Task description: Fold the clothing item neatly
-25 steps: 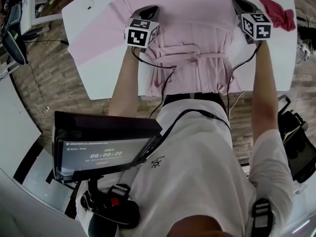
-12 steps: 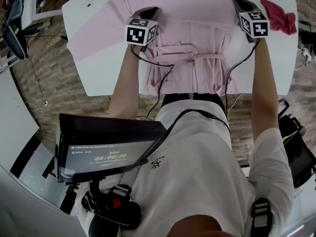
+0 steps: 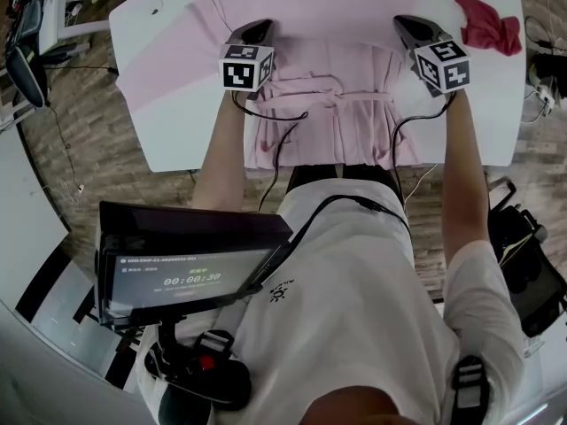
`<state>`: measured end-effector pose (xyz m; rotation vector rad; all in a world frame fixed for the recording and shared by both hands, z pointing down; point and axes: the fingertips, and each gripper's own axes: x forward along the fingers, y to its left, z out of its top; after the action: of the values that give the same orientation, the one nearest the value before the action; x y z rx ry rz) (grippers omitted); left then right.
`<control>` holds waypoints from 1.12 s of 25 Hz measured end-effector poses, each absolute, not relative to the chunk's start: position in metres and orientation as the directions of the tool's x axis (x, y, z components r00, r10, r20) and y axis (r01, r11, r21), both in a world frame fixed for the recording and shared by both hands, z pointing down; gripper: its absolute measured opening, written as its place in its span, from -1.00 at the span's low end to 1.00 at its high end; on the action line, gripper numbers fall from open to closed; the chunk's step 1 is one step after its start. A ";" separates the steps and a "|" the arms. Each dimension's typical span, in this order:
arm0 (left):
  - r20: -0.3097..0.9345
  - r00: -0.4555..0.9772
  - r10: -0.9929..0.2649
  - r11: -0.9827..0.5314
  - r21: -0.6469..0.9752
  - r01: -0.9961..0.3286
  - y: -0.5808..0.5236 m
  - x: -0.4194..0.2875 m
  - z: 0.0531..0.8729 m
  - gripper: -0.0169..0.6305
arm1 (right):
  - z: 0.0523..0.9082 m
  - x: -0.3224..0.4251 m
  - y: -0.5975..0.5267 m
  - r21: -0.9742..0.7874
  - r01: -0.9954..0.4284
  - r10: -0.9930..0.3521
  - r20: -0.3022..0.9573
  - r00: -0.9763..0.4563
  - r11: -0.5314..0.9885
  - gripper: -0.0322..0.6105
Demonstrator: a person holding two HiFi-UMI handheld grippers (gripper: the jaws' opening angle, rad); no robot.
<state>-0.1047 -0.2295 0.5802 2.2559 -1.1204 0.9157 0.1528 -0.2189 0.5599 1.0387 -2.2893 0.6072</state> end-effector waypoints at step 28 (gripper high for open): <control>0.630 0.453 -0.631 -0.521 0.089 -0.849 -0.165 -0.040 0.491 -0.94 | 0.505 0.162 -0.168 -0.219 -0.722 -0.552 0.513 -0.657 0.656 -0.89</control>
<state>-0.0396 -0.1649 0.4915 2.3157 -1.2477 0.7613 0.1623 -0.1675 0.5052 1.0022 -2.4707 0.5768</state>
